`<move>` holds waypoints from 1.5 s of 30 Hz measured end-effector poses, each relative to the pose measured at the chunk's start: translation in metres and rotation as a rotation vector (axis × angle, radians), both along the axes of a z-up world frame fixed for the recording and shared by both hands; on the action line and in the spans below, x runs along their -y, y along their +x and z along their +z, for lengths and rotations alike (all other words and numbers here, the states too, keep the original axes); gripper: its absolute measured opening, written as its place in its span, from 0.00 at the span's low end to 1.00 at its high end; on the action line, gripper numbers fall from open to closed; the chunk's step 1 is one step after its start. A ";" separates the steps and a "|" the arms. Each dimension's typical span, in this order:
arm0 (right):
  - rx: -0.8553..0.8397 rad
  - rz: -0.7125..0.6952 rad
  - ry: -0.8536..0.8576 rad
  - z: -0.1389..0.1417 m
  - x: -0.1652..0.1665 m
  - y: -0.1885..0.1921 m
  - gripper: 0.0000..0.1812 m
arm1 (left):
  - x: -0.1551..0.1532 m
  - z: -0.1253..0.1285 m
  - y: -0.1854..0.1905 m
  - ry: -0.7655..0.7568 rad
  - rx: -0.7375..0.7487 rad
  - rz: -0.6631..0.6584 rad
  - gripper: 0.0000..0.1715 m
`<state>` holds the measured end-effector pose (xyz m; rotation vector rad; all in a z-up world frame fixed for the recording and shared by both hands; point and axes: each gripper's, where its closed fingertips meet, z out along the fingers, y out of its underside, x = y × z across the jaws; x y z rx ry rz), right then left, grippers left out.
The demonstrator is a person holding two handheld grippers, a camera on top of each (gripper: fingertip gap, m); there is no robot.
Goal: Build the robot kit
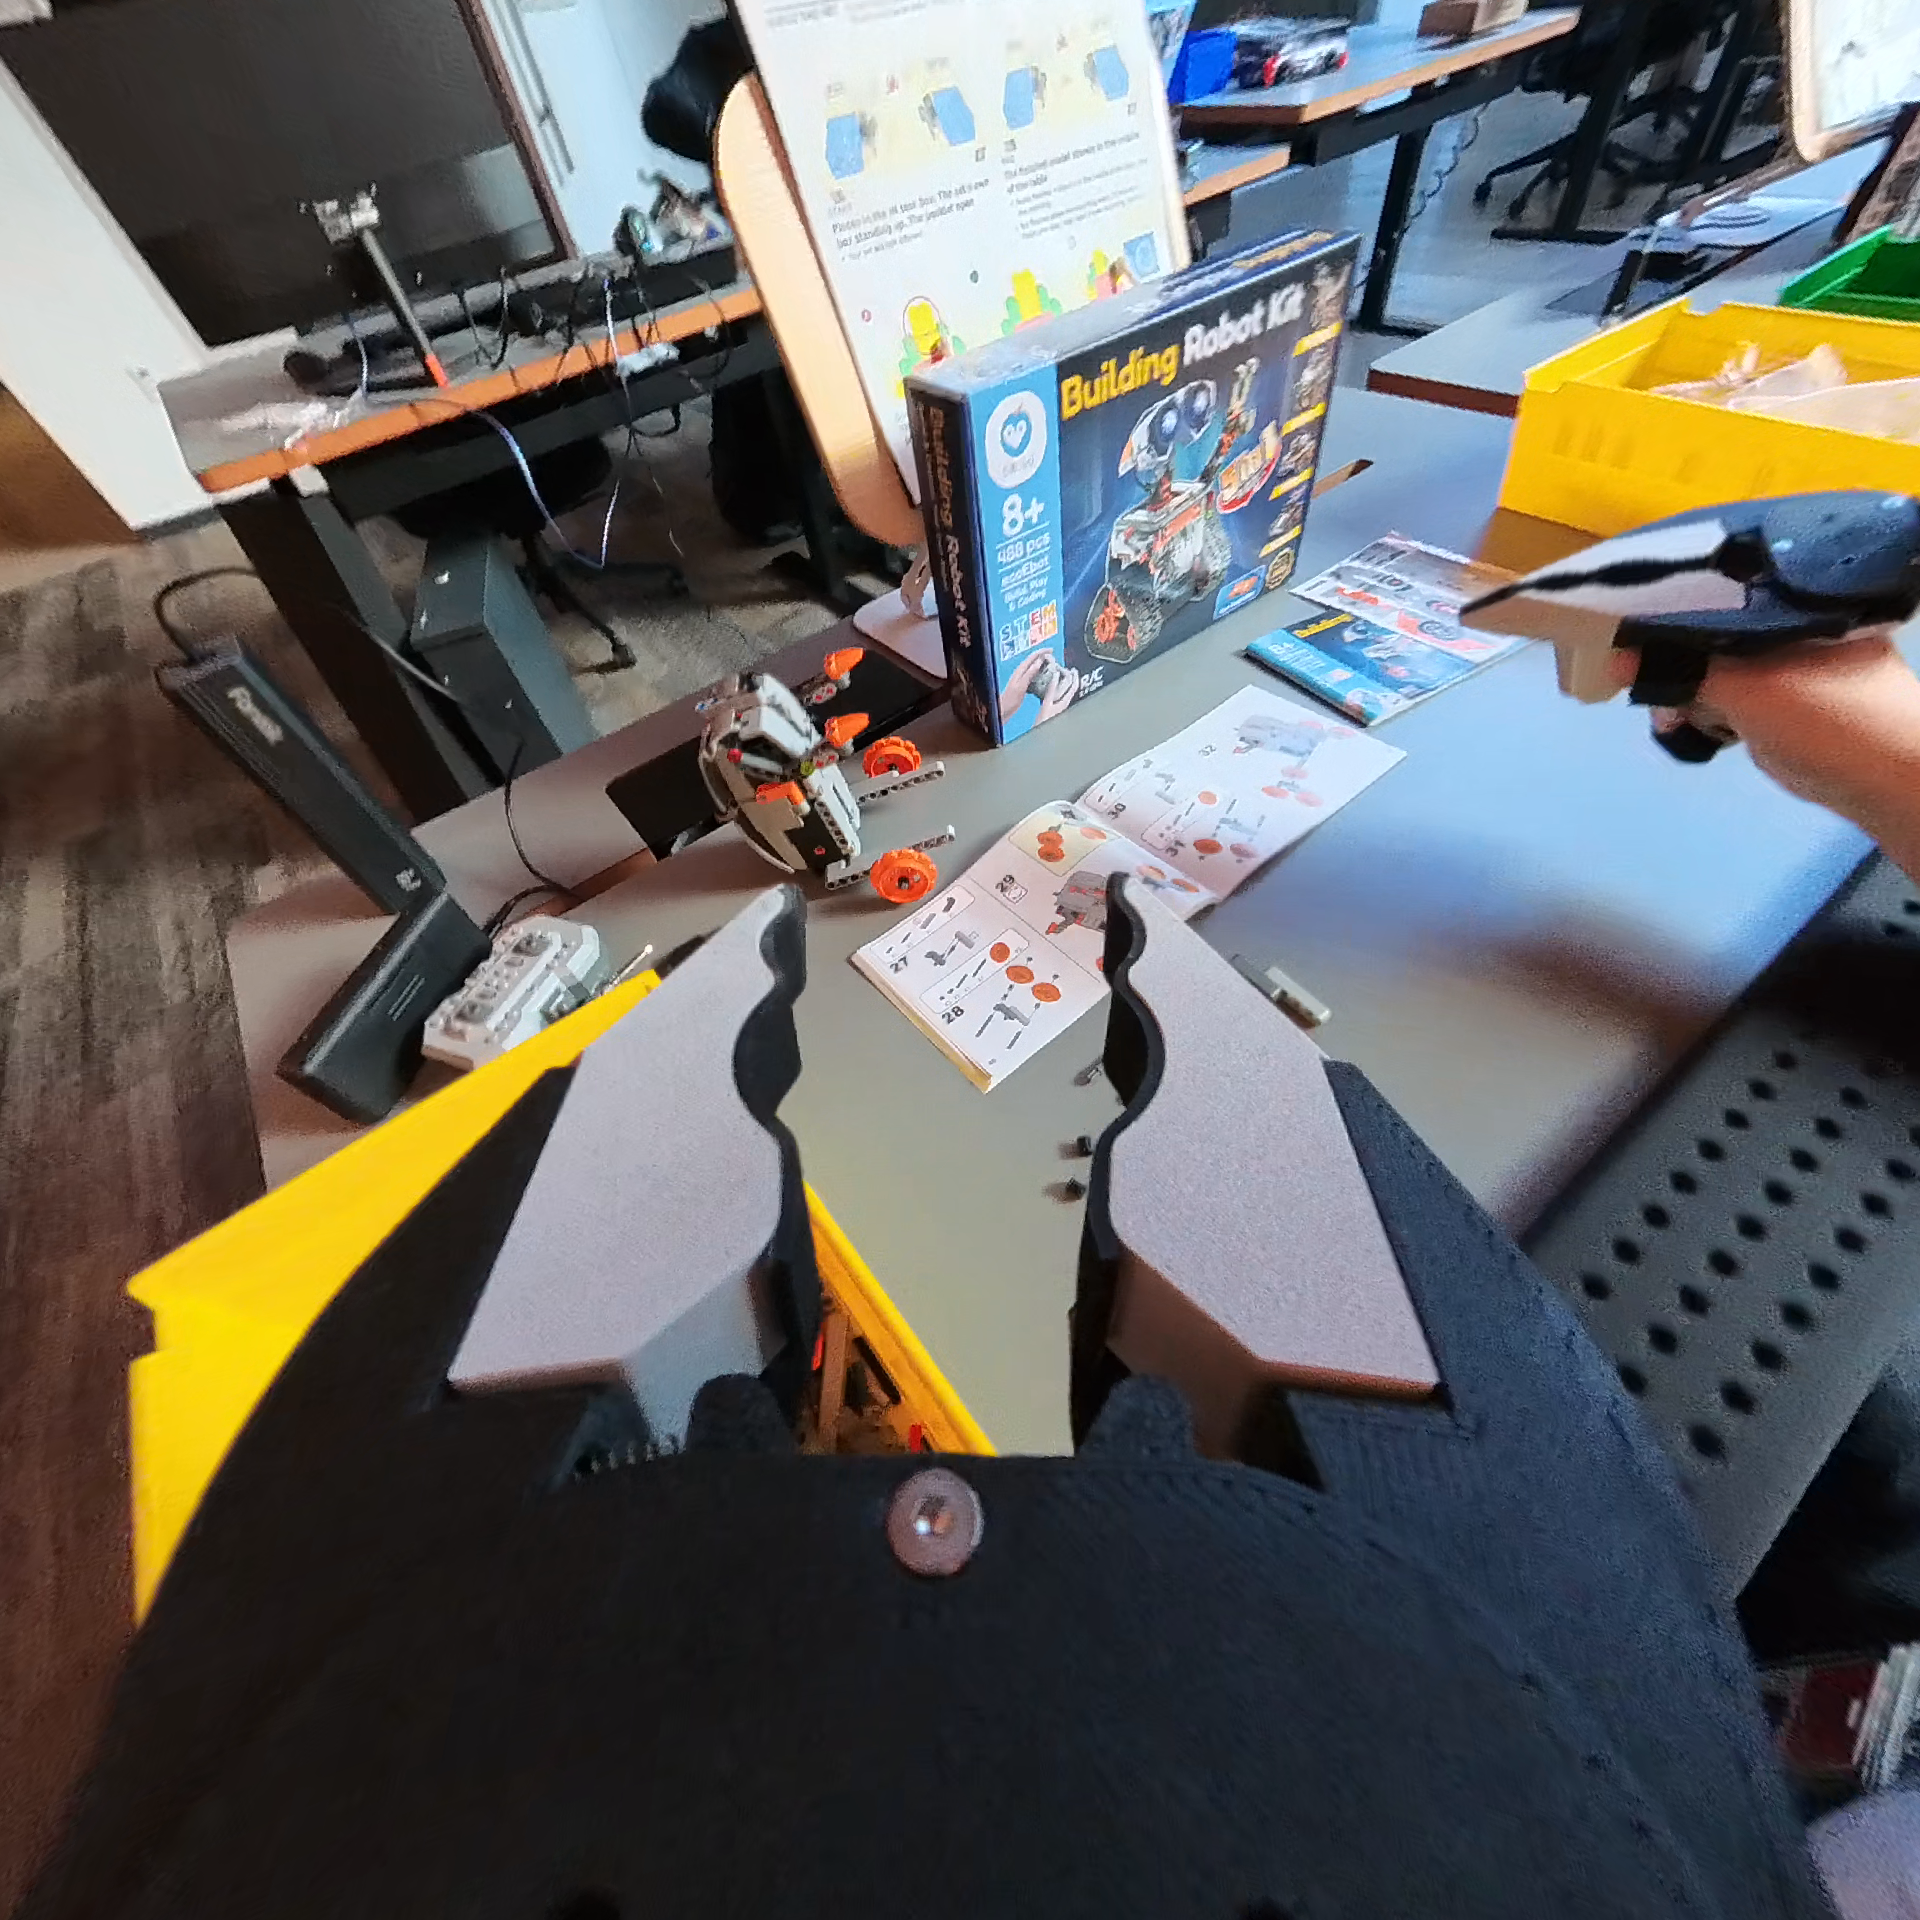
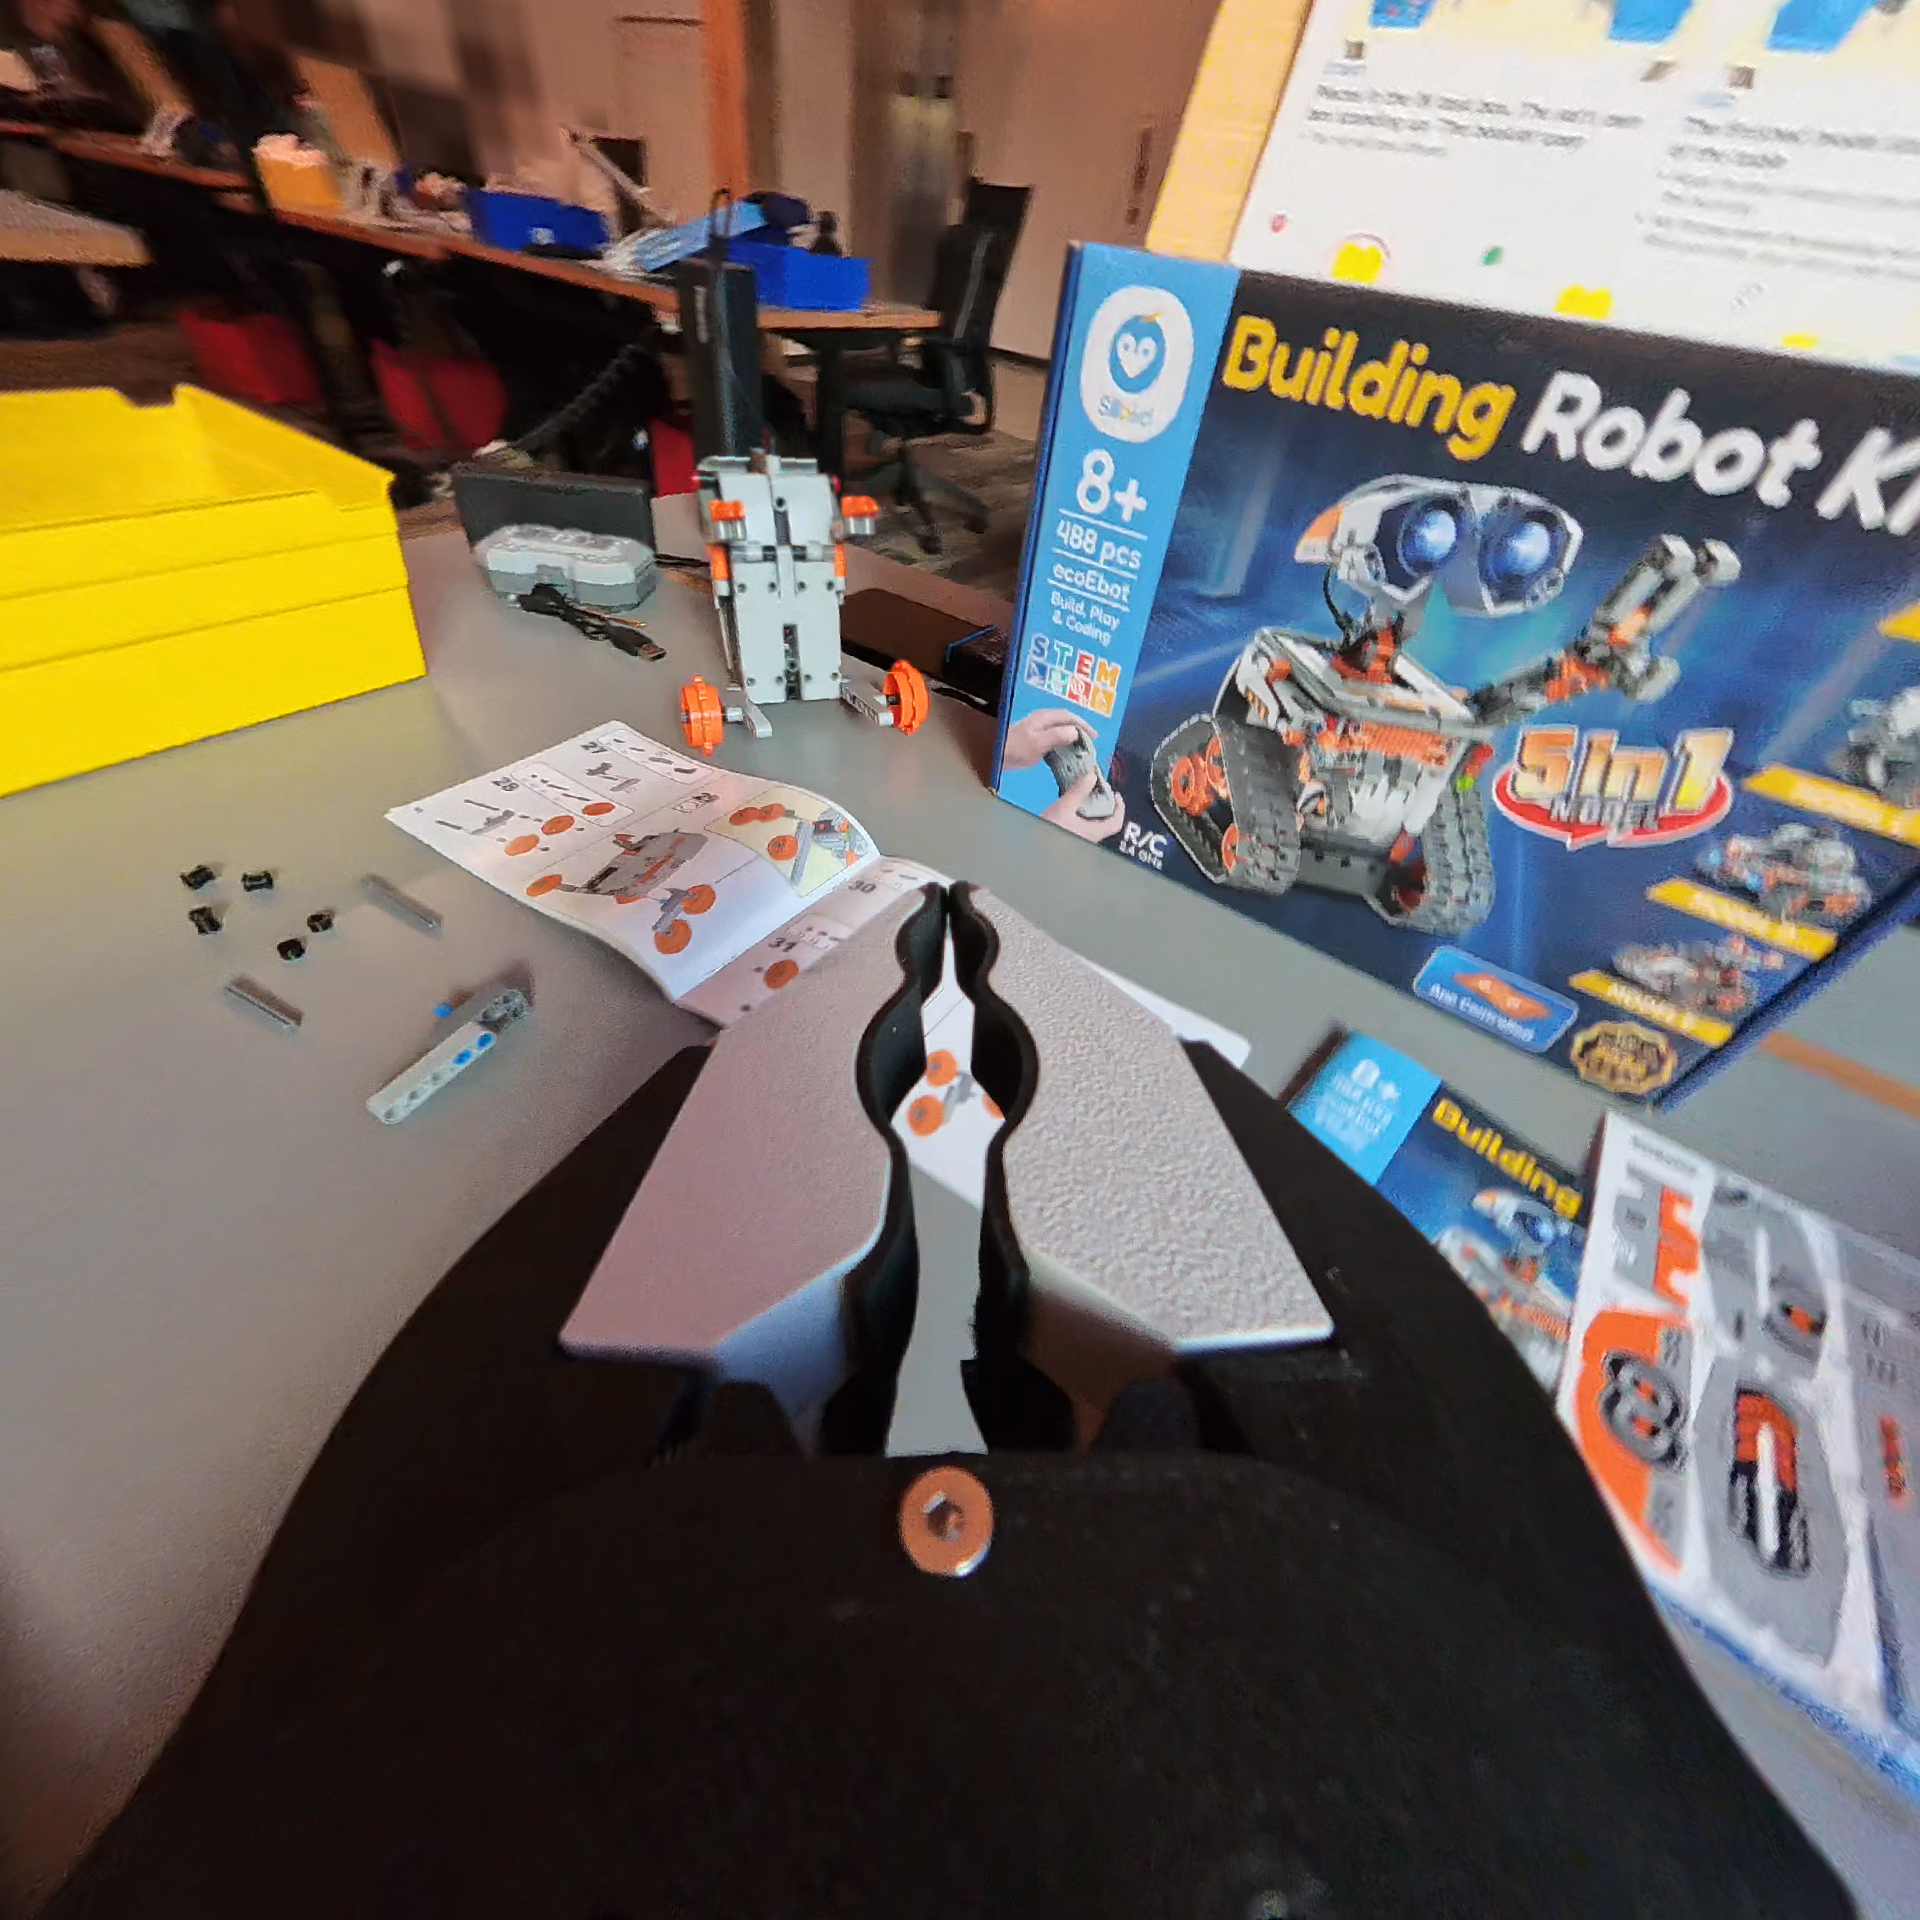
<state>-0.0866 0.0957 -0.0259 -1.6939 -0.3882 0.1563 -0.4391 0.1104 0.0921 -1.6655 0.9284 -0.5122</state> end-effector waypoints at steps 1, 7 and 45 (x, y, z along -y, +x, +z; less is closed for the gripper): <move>0.024 0.034 -0.004 0.003 -0.007 0.003 0.00 | -0.004 -0.003 0.004 -0.016 -0.010 0.019 0.32; 0.057 0.219 0.073 -0.010 -0.018 0.000 0.00 | -0.022 0.002 0.024 -0.060 0.015 0.101 0.33; 0.058 0.134 0.008 -0.040 -0.021 0.026 0.00 | 0.027 -0.028 0.003 -0.052 0.049 0.292 0.31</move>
